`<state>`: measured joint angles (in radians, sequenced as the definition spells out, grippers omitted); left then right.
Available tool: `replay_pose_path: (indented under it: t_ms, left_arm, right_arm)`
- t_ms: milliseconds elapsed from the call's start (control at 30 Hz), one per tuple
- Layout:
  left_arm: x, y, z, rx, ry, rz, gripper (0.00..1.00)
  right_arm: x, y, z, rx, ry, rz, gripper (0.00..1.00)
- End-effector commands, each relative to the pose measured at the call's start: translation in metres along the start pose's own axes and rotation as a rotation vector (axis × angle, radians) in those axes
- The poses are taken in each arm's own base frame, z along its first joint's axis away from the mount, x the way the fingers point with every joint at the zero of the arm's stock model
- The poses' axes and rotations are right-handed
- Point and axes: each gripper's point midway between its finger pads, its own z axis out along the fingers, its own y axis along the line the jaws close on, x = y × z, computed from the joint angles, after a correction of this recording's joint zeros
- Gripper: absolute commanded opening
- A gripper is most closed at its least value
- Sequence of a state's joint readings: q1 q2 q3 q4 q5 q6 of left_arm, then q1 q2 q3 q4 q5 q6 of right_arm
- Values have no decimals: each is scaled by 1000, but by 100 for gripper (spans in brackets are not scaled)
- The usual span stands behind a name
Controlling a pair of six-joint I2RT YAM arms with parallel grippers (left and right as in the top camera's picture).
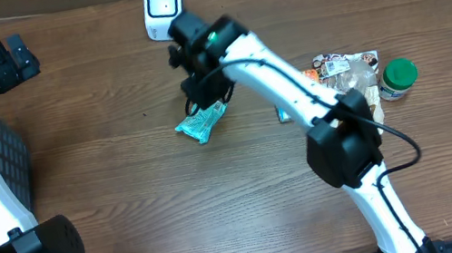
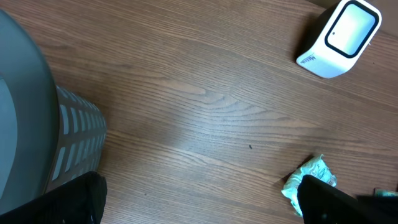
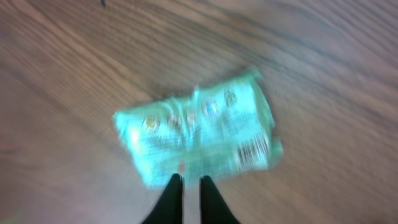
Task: Scan the item barcode
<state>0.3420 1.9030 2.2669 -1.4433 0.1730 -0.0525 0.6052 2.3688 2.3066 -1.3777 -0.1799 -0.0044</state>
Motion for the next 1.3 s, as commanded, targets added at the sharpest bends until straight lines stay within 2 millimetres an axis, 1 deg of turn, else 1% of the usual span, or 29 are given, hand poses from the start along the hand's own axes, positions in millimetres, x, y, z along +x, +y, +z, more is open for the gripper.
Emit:
replay_pose_path:
  t_ms: [0, 100, 133, 200, 300, 400, 567, 633, 800, 900, 1000, 1133, 1267]
  left_arm:
    - [-2, -3, -1, 13, -8, -3, 100]
    - [-2, -3, -1, 13, -8, -3, 100]
    - [-2, -3, -1, 13, -8, -3, 100]
    - [-2, -3, -1, 13, -8, -3, 100]
    - [-2, -3, -1, 13, -8, -3, 100]
    - [-2, -3, -1, 13, -8, -3, 100]
    - [-2, -3, -1, 13, -8, -3, 100]
    - [-2, -3, -1, 13, -8, -3, 100]
    - [-2, -3, -1, 13, -8, -3, 100]
    - [-2, -3, -1, 13, -8, -3, 100]
    - [-2, -3, -1, 13, -8, -3, 100]
    - [-2, -3, -1, 13, -8, -3, 100]
    - [-2, -3, -1, 13, -8, -3, 100]
  right_arm:
    - [-2, 1, -59, -51, -64, 142, 14]
    - [18, -12, -62, -32, 13, 210, 36]
    - [24, -17, -60, -16, 37, 220, 40]
    - [32, -26, -52, 23, 75, 233, 42]
    - [39, -41, -37, 83, 104, 264, 41]
    - [44, -54, -17, 135, 116, 321, 34]
    - [46, -63, 24, 138, 100, 386, 28]
    - [49, -67, 42, 137, 94, 401, 27]
    - [55, -71, 74, 119, 75, 417, 26]
    - [55, -72, 85, 110, 59, 413, 24]
    - [48, -73, 92, 100, 17, 405, 21]
    - [30, -72, 100, 80, -70, 387, 21]
    - [7, -69, 98, 46, -161, 359, 21]
